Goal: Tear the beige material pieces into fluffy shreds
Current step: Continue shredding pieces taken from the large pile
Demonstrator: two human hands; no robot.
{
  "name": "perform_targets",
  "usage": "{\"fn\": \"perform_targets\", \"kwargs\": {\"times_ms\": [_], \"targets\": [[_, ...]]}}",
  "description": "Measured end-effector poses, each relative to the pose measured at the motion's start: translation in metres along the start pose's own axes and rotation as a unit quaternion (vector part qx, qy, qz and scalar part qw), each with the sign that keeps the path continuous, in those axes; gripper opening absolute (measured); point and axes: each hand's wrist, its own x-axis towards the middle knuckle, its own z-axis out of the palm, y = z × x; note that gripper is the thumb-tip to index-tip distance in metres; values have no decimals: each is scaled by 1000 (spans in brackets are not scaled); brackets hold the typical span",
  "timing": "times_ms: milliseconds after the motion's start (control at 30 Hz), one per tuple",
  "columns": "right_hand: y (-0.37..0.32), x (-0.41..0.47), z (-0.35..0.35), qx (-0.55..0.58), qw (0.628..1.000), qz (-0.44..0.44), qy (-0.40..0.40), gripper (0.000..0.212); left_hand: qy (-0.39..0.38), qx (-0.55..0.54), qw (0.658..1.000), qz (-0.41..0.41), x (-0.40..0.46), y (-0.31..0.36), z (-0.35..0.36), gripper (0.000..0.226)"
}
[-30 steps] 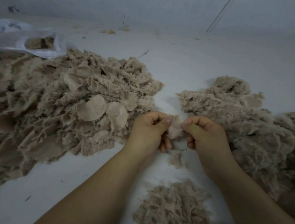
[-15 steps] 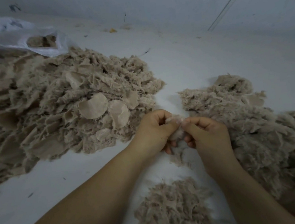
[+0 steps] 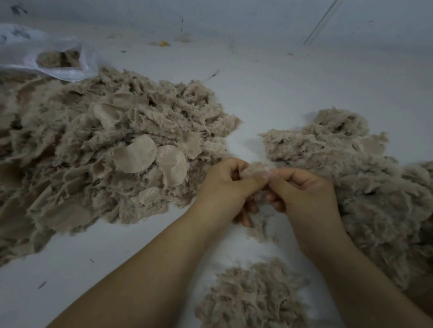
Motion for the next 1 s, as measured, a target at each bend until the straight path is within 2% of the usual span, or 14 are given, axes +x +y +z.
{"fn": "perform_targets", "kwargs": {"times_ms": [67, 167, 300, 367, 400, 500, 567, 667, 733, 833, 900, 1000], "targets": [[0, 1, -1, 1, 1000, 1, -1, 20, 41, 0, 999, -10, 2, -1, 1, 6], [2, 2, -1, -6, 1000, 1, 5, 21, 71, -28, 997, -21, 5, -2, -1, 19], [2, 2, -2, 3, 1000, 1, 13, 19, 59, -71, 996, 3, 1, -1, 0, 5], [2, 2, -2, 2, 1000, -1, 7, 20, 28, -31, 999, 12, 0, -4, 1, 29], [2, 2, -1, 0, 1000, -1, 4, 22, 18, 3, 1000, 10, 1, -5, 2, 34], [1, 2, -1, -8, 1000, 5, 1, 15, 25, 47, 999, 11, 3, -7, 2, 23], [2, 2, -2, -13, 1000, 5, 11, 13, 41, 9, 999, 21, 4, -7, 1, 11], [3, 4, -4, -8, 999, 12, 34, 15, 54, -88, 995, 0, 4, -5, -2, 24], [3, 4, -3, -1, 999, 18, 35, 16, 51, -117, 992, -7, 3, -3, -3, 26], [2, 4, -2, 1, 999, 21, 29, 17, 14, -68, 998, 13, 2, -3, -3, 15], [2, 3, -2, -3, 1000, 21, 18, 14, -3, -17, 999, 27, 1, -5, -2, 25], [2, 2, -2, -24, 1000, 17, 8, 14, 13, 1, 999, 48, 0, -6, 0, 6]]}}
